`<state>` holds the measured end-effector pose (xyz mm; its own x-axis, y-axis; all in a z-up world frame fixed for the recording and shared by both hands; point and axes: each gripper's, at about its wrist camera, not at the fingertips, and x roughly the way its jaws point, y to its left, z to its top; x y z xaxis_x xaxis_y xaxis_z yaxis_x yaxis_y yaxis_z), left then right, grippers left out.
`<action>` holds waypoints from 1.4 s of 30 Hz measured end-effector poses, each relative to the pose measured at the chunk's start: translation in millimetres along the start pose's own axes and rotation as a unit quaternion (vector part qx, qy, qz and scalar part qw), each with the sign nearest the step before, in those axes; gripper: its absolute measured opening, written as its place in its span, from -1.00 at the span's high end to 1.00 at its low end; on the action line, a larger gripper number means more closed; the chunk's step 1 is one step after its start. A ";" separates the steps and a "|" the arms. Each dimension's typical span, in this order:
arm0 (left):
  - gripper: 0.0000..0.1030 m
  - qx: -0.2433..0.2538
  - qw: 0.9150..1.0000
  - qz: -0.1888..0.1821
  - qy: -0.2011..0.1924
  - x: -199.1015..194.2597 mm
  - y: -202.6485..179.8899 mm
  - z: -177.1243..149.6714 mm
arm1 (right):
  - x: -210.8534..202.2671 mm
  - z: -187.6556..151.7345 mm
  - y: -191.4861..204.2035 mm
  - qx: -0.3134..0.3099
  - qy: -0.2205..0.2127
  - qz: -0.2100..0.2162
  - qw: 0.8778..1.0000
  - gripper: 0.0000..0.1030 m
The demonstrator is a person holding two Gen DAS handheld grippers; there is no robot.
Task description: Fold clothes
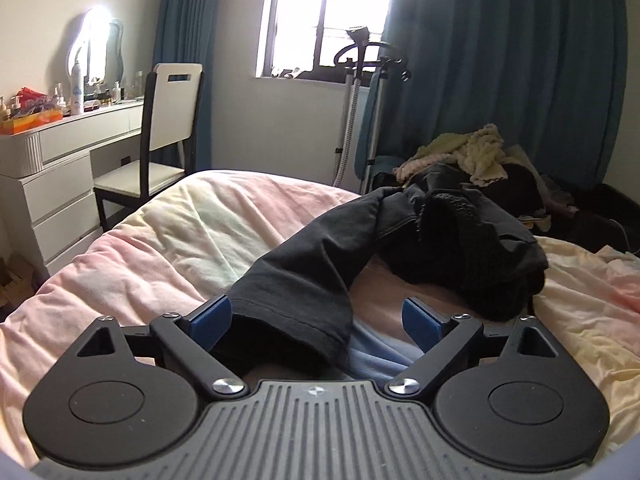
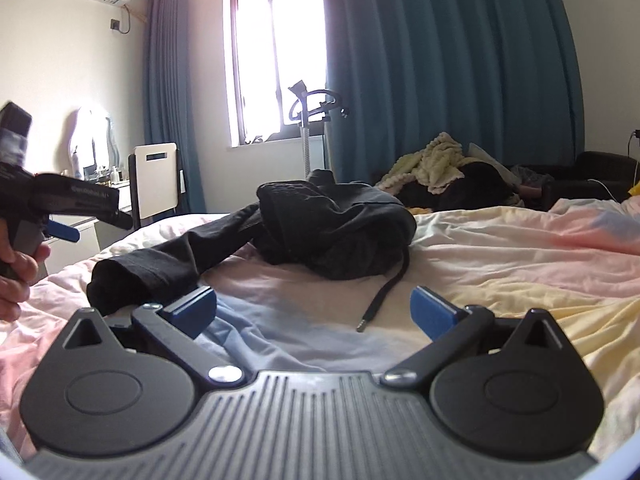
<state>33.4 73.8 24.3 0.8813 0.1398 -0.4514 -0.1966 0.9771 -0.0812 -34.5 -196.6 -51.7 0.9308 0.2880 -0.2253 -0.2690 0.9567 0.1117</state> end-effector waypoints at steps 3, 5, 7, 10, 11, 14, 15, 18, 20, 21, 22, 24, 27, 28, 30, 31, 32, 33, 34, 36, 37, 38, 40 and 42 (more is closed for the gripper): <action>-0.82 0.009 1.000 -0.012 -0.025 -22.2 -8.2 -4.3 | -2.6 1.7 13.9 -0.029 0.003 -0.004 1.000 -1.00; -0.82 0.016 0.999 -0.020 -0.034 -28.7 -13.0 -1.7 | -3.0 2.4 22.0 -0.045 0.007 -0.008 0.999 -1.00; -0.82 0.022 0.998 -0.033 -0.044 -31.5 -17.7 4.5 | -2.4 4.1 29.5 -0.060 0.005 -0.014 0.998 -1.00; -0.84 0.052 0.995 -0.044 -0.078 -34.6 -28.9 13.8 | 1.2 7.1 37.2 -0.054 0.009 -0.026 0.998 -1.00; -0.85 0.070 0.992 -0.046 -0.089 -34.3 -33.1 16.4 | 3.5 5.6 38.9 -0.043 0.022 -0.019 0.999 -1.00; -0.86 0.092 0.988 -0.064 -0.110 -29.8 -37.9 22.0 | 11.8 -0.2 47.6 -0.036 0.051 -0.003 0.998 -1.00; -0.87 0.081 0.988 -0.076 -0.109 -27.0 -34.4 21.3 | 15.8 -1.6 50.7 -0.043 0.055 -0.002 0.998 -1.00; -0.88 0.054 0.989 -0.081 -0.109 -16.8 -20.3 13.5 | 37.9 1.0 52.7 -0.051 0.062 -0.013 0.997 -1.00; -0.88 0.045 0.990 -0.074 -0.110 -9.3 -11.8 7.1 | 58.5 5.4 50.7 -0.049 0.067 -0.021 0.996 -0.99; -0.88 0.046 0.990 -0.070 -0.109 -5.2 -8.4 5.4 | 72.1 8.8 48.6 -0.050 0.070 -0.021 0.996 -0.99; -0.88 0.044 0.991 -0.066 -0.109 -0.6 -5.2 4.4 | 88.1 13.1 47.6 -0.054 0.071 -0.023 0.996 -0.99; -0.88 0.027 0.993 -0.056 -0.100 10.7 1.6 3.1 | 119.1 21.9 48.6 -0.063 0.069 -0.032 0.995 -0.99; -0.88 -0.022 0.995 -0.062 -0.071 32.3 12.9 0.6 | 172.6 37.9 47.0 -0.066 0.069 -0.043 0.995 -0.96; -0.88 -0.033 0.995 -0.062 -0.063 38.4 16.0 -0.5 | 192.6 43.0 49.2 -0.070 0.072 -0.045 0.994 -0.91; -0.88 -0.049 0.995 -0.063 -0.052 49.4 21.5 -2.7 | 228.9 51.9 55.8 -0.088 0.075 -0.059 0.991 -0.82; -0.88 -0.052 0.996 -0.063 -0.047 54.8 22.3 -3.7 | 246.2 55.8 59.2 -0.099 0.075 -0.067 0.990 -0.75; -0.88 -0.053 0.996 -0.063 -0.042 60.0 22.7 -4.9 | 262.4 59.0 62.1 -0.108 0.076 -0.074 0.989 -0.69; -0.88 -0.055 0.996 -0.062 -0.036 64.8 23.6 -6.6 | 277.9 60.8 64.4 -0.118 0.078 -0.083 0.986 -0.66; -0.88 -0.058 0.996 -0.063 -0.031 69.5 24.5 -8.4 | 292.5 61.0 66.0 -0.131 0.084 -0.097 0.983 -0.58; -0.88 -0.061 0.996 -0.061 -0.017 78.9 26.2 -13.8 | 319.9 60.6 68.3 -0.154 0.095 -0.124 0.976 -0.38; -0.88 -0.062 0.996 -0.059 -0.009 83.5 26.9 -15.4 | 330.6 59.1 67.3 -0.160 0.102 -0.138 0.972 -0.20; -0.88 -0.065 0.996 -0.058 -0.003 86.8 27.9 -17.9 | 340.1 57.6 64.9 -0.161 0.109 -0.152 0.969 0.00; -0.88 -0.074 0.996 -0.058 0.002 90.8 29.8 -22.3 | 348.8 56.3 57.6 -0.145 0.114 -0.158 0.970 0.06; -0.88 -0.084 0.994 -0.062 0.014 94.2 28.9 -26.9 | 349.3 59.1 52.4 -0.123 0.117 -0.147 0.975 0.19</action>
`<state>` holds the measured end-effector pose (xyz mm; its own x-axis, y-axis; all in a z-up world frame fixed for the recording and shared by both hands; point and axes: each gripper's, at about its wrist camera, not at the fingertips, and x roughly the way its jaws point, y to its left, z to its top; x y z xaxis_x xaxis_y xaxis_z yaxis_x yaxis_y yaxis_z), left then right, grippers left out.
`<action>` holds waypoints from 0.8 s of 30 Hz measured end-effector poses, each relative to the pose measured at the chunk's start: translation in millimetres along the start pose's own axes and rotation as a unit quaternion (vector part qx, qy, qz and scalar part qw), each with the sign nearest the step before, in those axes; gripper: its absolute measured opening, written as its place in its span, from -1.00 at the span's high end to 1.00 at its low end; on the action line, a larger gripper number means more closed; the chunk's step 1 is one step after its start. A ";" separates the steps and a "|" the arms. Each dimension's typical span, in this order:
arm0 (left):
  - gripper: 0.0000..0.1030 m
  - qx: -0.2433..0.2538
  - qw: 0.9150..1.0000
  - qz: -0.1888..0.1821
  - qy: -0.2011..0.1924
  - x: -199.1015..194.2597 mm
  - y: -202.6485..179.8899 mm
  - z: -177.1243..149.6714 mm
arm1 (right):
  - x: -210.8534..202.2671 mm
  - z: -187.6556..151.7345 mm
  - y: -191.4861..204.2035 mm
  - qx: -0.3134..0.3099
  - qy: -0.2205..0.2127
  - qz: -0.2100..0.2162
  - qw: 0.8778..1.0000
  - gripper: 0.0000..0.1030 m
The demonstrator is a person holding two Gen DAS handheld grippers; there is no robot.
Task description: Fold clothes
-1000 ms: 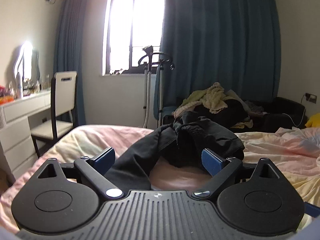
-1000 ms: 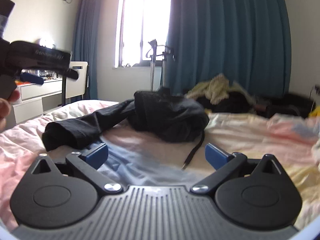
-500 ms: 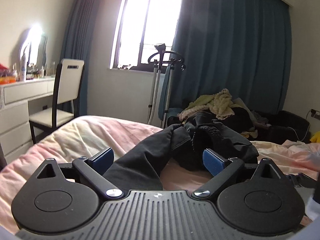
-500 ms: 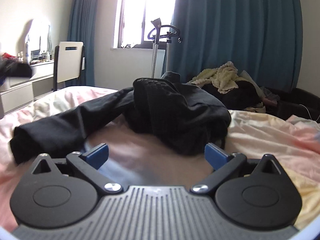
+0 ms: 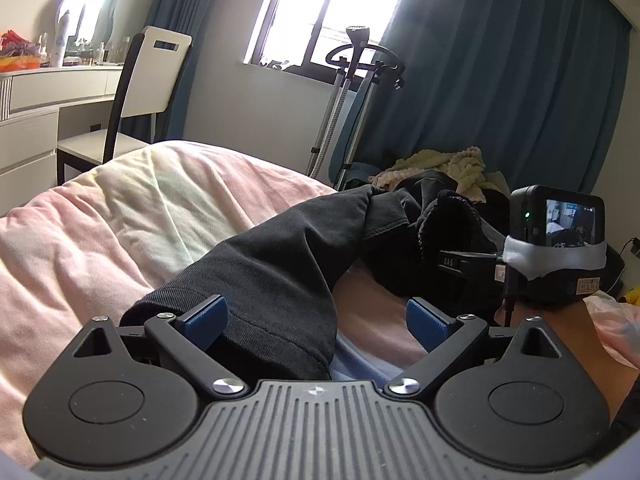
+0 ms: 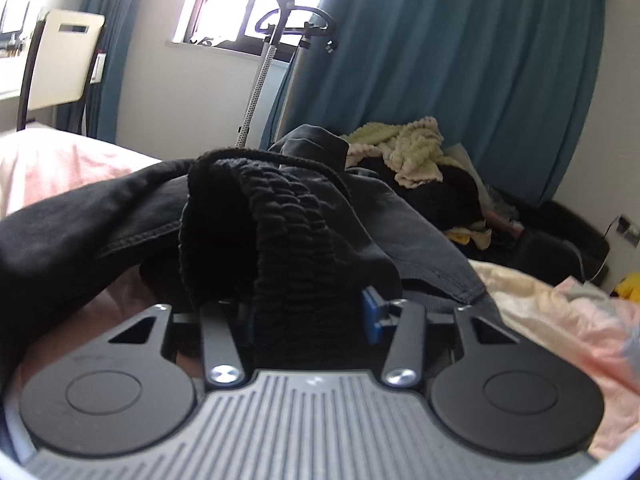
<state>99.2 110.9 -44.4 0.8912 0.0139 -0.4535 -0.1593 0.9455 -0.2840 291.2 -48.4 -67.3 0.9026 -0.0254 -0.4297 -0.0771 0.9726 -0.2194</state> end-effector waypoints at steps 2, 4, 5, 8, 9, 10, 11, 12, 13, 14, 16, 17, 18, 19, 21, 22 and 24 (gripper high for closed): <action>-0.88 -0.008 1.000 -0.026 0.013 0.2 -6.2 -8.8 | -6.1 2.9 -4.5 0.015 0.001 0.019 1.000 0.42; -0.88 0.016 0.999 -0.047 0.022 -1.2 -19.8 -19.1 | -18.1 5.7 -12.4 0.036 -0.012 0.032 0.999 0.54; -0.88 0.036 0.998 -0.054 0.025 -2.2 -27.5 -24.0 | -25.1 7.2 -19.4 0.052 -0.022 0.037 0.998 0.60; -0.88 0.081 0.995 -0.056 0.018 -6.8 -42.4 -35.2 | -45.5 13.4 -41.6 0.089 -0.054 0.039 0.994 0.67; -0.88 0.090 0.994 -0.056 0.016 -7.8 -45.1 -37.7 | -52.1 15.7 -50.6 0.099 -0.066 0.039 0.992 0.68; -0.88 0.091 0.994 -0.055 0.015 -8.5 -45.9 -38.8 | -58.6 17.9 -60.7 0.111 -0.076 0.039 0.990 0.70; -0.88 0.090 0.994 -0.054 0.015 -9.2 -45.9 -39.1 | -65.0 19.9 -72.2 0.126 -0.085 0.040 0.988 0.71; -0.88 0.088 0.995 -0.052 0.015 -9.9 -45.9 -39.5 | -72.0 21.3 -85.1 0.140 -0.093 0.040 0.985 0.71; -0.88 0.085 0.995 -0.052 0.012 -11.2 -45.6 -39.9 | -79.6 21.6 -98.6 0.153 -0.101 0.040 0.982 0.72; -0.88 0.082 0.995 -0.052 0.008 -12.9 -45.0 -40.4 | -86.9 21.3 -113.3 0.166 -0.109 0.041 0.979 0.73; -0.88 0.092 0.995 -0.046 0.004 -13.5 -47.9 -42.6 | -98.6 18.8 -143.9 0.191 -0.121 0.040 0.973 0.73; -0.88 0.098 0.994 -0.043 0.003 -13.6 -49.7 -43.8 | -103.5 17.6 -160.0 0.202 -0.126 0.037 0.971 0.74; -0.88 0.104 0.994 -0.041 0.004 -13.0 -51.6 -45.2 | -108.2 16.1 -176.4 0.214 -0.131 0.033 0.967 0.74; -0.88 0.109 0.993 -0.041 0.006 -12.2 -53.5 -46.7 | -112.1 13.9 -192.3 0.226 -0.136 0.029 0.964 0.75; -0.88 0.123 0.992 -0.039 0.010 -12.4 -58.8 -50.3 | -118.9 7.5 -225.2 0.256 -0.143 0.021 0.956 0.75; -0.88 0.131 0.991 -0.038 0.011 -12.2 -61.1 -52.0 | -122.8 3.2 -241.1 0.271 -0.147 0.017 0.951 0.76; -0.88 0.146 0.989 -0.035 0.012 -11.2 -65.4 -55.1 | -129.3 -7.4 -273.1 0.295 -0.155 0.007 0.943 0.77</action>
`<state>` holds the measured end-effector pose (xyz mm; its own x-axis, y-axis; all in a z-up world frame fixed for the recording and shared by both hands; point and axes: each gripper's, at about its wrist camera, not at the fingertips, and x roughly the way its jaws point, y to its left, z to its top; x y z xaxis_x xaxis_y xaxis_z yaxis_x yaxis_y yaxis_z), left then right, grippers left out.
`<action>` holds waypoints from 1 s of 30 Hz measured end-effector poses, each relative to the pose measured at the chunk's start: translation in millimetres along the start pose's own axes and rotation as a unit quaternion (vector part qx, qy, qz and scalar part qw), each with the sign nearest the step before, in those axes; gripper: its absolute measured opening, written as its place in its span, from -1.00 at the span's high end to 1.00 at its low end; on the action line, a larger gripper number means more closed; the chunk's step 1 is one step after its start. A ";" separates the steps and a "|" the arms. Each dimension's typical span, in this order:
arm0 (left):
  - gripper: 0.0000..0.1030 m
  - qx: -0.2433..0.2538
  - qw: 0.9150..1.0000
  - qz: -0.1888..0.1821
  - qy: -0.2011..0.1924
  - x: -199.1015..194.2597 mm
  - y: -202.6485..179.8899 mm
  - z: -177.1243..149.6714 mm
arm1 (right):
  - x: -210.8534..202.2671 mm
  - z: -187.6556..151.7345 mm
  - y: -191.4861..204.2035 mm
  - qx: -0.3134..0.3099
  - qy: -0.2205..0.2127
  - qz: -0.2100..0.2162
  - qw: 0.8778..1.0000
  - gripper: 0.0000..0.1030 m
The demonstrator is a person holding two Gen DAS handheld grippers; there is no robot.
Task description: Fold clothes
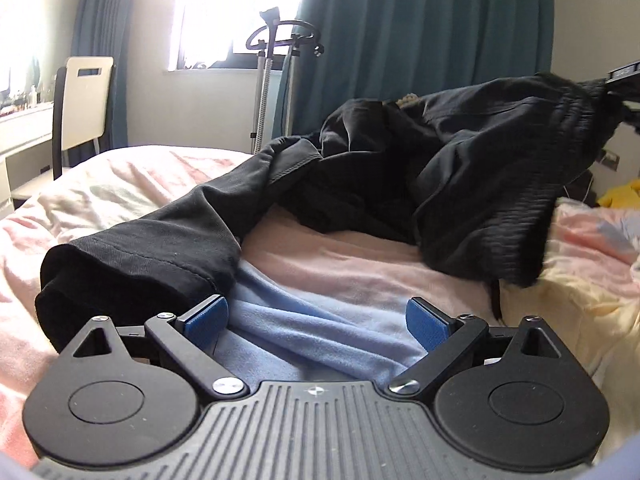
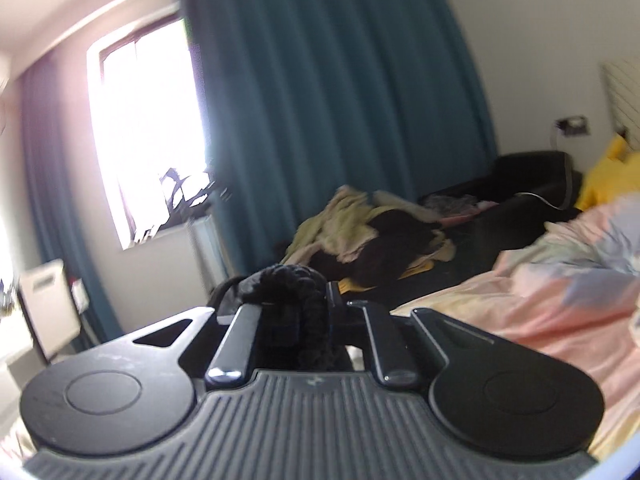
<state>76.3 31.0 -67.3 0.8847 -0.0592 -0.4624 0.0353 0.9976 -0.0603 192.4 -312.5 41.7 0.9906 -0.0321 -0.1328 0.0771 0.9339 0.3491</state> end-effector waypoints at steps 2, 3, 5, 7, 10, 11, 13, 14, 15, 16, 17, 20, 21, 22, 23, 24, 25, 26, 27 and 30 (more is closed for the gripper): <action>-0.88 0.011 1.000 0.001 0.004 1.8 -4.1 -1.2 | -6.7 6.9 -31.7 0.019 -0.011 -0.012 1.000 0.80; -0.88 0.016 1.000 0.002 0.005 2.8 -6.1 -1.8 | -8.9 8.2 -49.0 0.032 -0.014 -0.018 0.999 0.80; -0.88 0.028 1.000 0.004 0.008 4.5 -10.4 -3.2 | -14.1 8.3 -84.3 0.059 -0.018 -0.031 0.998 0.80; -0.88 0.038 0.999 0.004 0.006 5.7 -14.3 -5.1 | -15.1 2.0 -119.3 0.084 -0.017 -0.045 0.995 0.80; -0.88 0.051 0.999 0.008 0.005 9.4 -20.4 -8.8 | -8.3 -18.2 -171.7 0.130 0.000 -0.070 0.989 0.80; -0.88 0.055 0.998 0.011 0.007 11.7 -22.7 -9.8 | -4.9 -25.7 -189.1 0.154 0.008 -0.078 0.985 0.80; -0.88 0.066 0.998 0.018 0.010 16.2 -27.2 -11.8 | 3.8 -40.4 -213.1 0.182 0.026 -0.092 0.979 0.80; -0.88 0.072 0.997 0.022 0.012 18.8 -29.0 -12.6 | 8.8 -46.8 -218.5 0.175 0.035 -0.100 0.979 0.80; -0.88 0.077 0.997 0.025 0.017 21.7 -30.6 -13.3 | 13.6 -53.3 -222.5 0.169 0.041 -0.106 0.979 0.79; -0.88 0.078 0.996 0.025 0.022 24.1 -31.6 -13.8 | 18.6 -59.3 -226.2 0.166 0.048 -0.109 0.979 0.79; -0.88 0.077 0.996 0.024 0.028 26.2 -32.3 -14.2 | 23.6 -65.7 -230.5 0.163 0.056 -0.112 0.979 0.79; -0.88 0.086 0.995 0.027 0.034 30.8 -36.5 -16.0 | 35.5 -86.2 -245.4 0.157 0.083 -0.132 0.975 0.81; -0.88 0.091 0.995 0.028 0.035 32.0 -38.3 -16.9 | 36.9 -93.9 -251.9 0.165 0.092 -0.140 0.972 0.81; -0.88 0.096 0.994 0.029 0.037 33.1 -40.1 -17.8 | 37.5 -101.8 -259.5 0.180 0.099 -0.140 0.968 0.80; -0.88 0.099 0.994 0.028 0.037 33.7 -41.7 -18.0 | 37.2 -107.5 -265.1 0.192 0.102 -0.137 0.966 0.80; -0.88 0.101 0.994 0.026 0.036 34.1 -43.2 -18.0 | 36.1 -110.2 -267.0 0.195 0.102 -0.134 0.966 0.80; -0.88 0.105 0.994 0.025 0.034 33.8 -45.1 -18.1 | 35.3 -110.0 -265.7 0.192 0.101 -0.132 0.967 0.79; -0.88 0.109 0.993 0.025 0.031 33.1 -47.1 -18.6 | 35.2 -108.6 -263.6 0.188 0.103 -0.131 0.968 0.79; -0.88 0.111 0.993 0.024 0.028 32.2 -48.2 -18.6 | 34.3 -107.1 -261.7 0.186 0.105 -0.133 0.968 0.78; -0.88 0.109 0.994 0.021 0.021 27.4 -51.2 -18.4 | 27.3 -104.4 -256.5 0.190 0.105 -0.141 0.966 0.71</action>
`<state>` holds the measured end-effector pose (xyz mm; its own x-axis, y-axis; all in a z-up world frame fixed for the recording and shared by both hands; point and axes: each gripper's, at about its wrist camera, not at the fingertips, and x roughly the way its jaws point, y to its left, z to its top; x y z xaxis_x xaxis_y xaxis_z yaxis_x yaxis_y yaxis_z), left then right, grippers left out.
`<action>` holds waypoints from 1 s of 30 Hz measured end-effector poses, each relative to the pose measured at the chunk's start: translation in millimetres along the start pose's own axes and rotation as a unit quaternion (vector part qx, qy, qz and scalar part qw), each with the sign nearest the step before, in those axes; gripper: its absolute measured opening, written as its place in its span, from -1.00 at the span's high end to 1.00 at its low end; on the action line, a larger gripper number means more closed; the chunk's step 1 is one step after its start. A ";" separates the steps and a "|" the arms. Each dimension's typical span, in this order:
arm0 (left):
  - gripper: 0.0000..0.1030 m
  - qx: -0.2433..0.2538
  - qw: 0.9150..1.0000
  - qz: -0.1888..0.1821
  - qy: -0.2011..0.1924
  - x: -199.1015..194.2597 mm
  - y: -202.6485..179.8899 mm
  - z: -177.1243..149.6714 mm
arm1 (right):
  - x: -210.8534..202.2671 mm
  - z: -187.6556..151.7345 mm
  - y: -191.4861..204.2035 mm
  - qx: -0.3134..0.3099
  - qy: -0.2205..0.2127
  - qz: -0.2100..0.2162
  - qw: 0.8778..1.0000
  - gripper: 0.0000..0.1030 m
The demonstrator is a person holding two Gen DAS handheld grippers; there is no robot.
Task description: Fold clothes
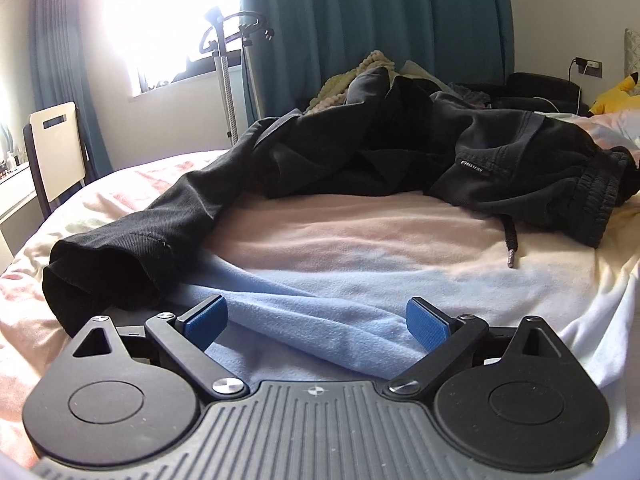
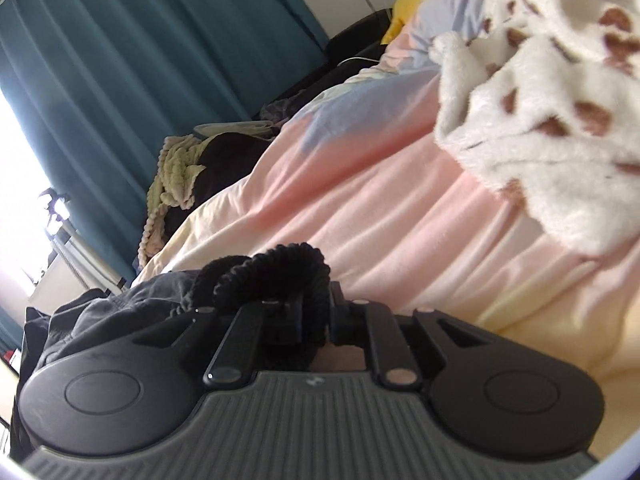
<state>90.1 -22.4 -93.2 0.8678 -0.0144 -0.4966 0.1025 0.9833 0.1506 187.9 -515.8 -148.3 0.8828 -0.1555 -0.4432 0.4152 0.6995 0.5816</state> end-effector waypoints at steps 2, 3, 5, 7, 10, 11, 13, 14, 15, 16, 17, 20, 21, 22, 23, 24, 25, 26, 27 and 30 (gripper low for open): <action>-0.88 -0.006 1.000 -0.002 -0.008 -3.3 -0.7 2.1 | -9.3 -0.2 3.1 -0.006 0.000 0.000 1.000 0.64; -0.88 -0.009 1.000 -0.003 -0.012 -5.6 -0.4 3.0 | -14.2 -0.2 4.8 -0.010 0.000 -0.001 1.000 0.61; -0.88 -0.015 1.000 -0.006 -0.024 -12.7 0.1 5.3 | -24.3 0.6 9.9 -0.018 -0.004 0.000 1.000 0.54; -0.88 -0.021 0.999 -0.009 -0.035 -19.3 1.0 7.5 | -38.1 -0.2 16.4 -0.026 -0.010 0.005 1.000 0.53; -0.88 -0.026 0.998 -0.010 -0.051 -28.9 1.6 10.0 | -58.1 -3.9 32.0 -0.039 -0.013 0.022 0.999 0.53; -0.88 -0.028 0.998 -0.010 -0.056 -32.1 2.0 10.7 | -65.7 -6.6 39.9 -0.049 -0.012 0.029 0.998 0.53; -0.88 -0.031 0.997 -0.011 -0.063 -37.4 3.4 11.8 | -82.0 -14.1 57.8 -0.069 -0.008 0.044 0.997 0.53; -0.88 -0.033 0.997 -0.011 -0.066 -39.9 4.5 12.6 | -90.0 -18.7 66.6 -0.077 -0.004 0.053 0.996 0.53; -0.88 -0.036 0.997 -0.011 -0.069 -42.3 5.7 13.2 | -97.9 -23.4 75.3 -0.085 0.001 0.063 0.994 0.52; -0.88 -0.040 0.997 -0.012 -0.071 -44.6 7.3 13.7 | -105.1 -28.1 83.4 -0.091 0.006 0.072 0.993 0.51; -0.88 -0.045 0.996 -0.013 -0.071 -46.7 9.2 14.2 | -111.4 -32.8 90.6 -0.096 0.011 0.082 0.992 0.45; -0.88 -0.074 0.994 -0.027 -0.069 -53.6 17.2 16.1 | -124.3 -46.5 107.7 -0.105 0.030 0.117 0.987 0.35; -0.88 -0.084 0.994 -0.032 -0.069 -55.6 20.1 16.6 | -124.8 -51.2 111.9 -0.110 0.039 0.122 0.986 0.33; -0.88 -0.093 0.993 -0.036 -0.070 -57.5 22.7 17.1 | -125.2 -55.9 116.1 -0.115 0.048 0.127 0.984 0.30; -0.88 -0.102 0.991 -0.039 -0.071 -59.3 25.4 17.6 | -124.3 -60.2 119.4 -0.120 0.057 0.126 0.983 0.23; -0.88 -0.109 0.991 -0.042 -0.071 -60.3 27.4 18.0 | -121.1 -63.9 120.8 -0.122 0.065 0.119 0.983 0.18; -0.88 -0.114 0.990 -0.044 -0.070 -60.4 29.3 18.2 | -117.2 -67.2 120.8 -0.119 0.073 0.112 0.984 0.07; -0.88 -0.120 0.989 -0.046 -0.068 -59.5 31.3 18.1 | -112.8 -70.4 119.8 -0.111 0.082 0.108 0.984 -0.06; -0.88 -0.125 0.989 -0.049 -0.065 -58.2 33.2 17.9 | -107.9 -73.9 118.5 -0.101 0.092 0.108 0.985 -0.09; -0.88 -0.138 0.988 -0.053 -0.053 -51.3 36.9 16.9 | -92.0 -83.1 118.6 -0.082 0.118 0.119 0.982 -0.15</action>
<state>57.6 11.5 -47.7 0.9067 -0.1238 -0.4031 0.0715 0.9872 -0.1424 137.7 -360.5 -95.2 0.8671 0.1785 -0.4650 0.1450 0.8027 0.5785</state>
